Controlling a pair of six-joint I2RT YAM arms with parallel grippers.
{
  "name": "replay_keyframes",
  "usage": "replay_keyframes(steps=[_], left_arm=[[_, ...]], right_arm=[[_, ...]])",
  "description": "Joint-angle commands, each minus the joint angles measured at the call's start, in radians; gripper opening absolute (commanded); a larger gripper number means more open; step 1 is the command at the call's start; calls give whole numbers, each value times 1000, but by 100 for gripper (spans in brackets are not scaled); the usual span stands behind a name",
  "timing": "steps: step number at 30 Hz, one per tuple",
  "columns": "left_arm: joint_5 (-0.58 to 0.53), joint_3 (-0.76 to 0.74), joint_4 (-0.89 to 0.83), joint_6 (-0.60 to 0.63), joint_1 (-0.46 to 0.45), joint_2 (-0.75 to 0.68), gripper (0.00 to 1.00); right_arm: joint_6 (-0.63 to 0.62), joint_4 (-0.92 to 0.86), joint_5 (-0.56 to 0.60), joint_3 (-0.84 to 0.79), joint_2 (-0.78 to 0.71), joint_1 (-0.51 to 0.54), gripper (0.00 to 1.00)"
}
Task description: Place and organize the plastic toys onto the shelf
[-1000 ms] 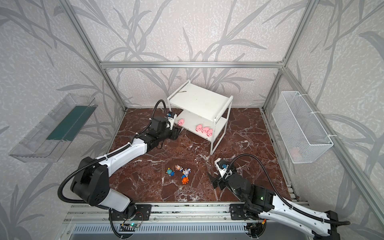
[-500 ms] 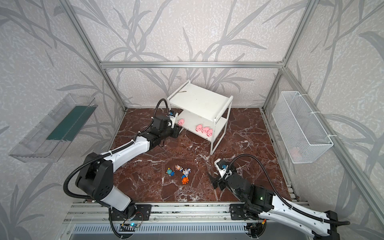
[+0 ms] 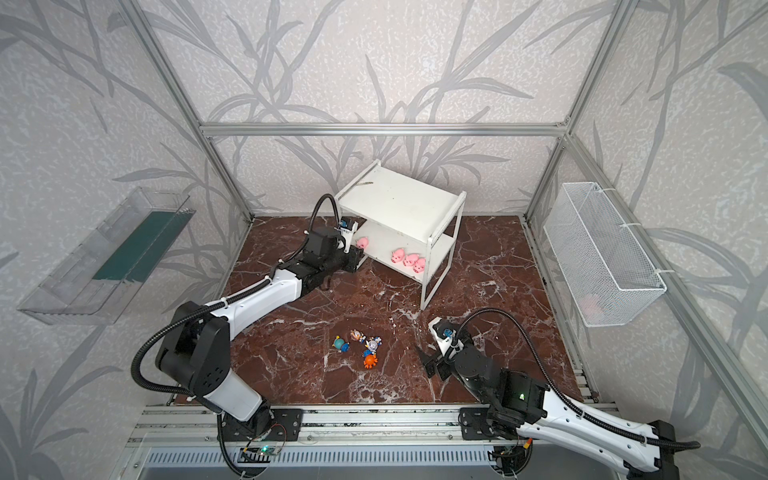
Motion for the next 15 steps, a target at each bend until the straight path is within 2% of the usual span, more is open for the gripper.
replay_keyframes(steps=[1,10,15], left_arm=[[15,33,3,13,4,15,27],[30,42,2,10,4,21,23],[86,48,1,2,2,25,22]], right_arm=[[-7,20,18,-9,8,-1,97],[-9,24,18,-10,9,-1,97],[-12,30,16,-11,15,-1,97]])
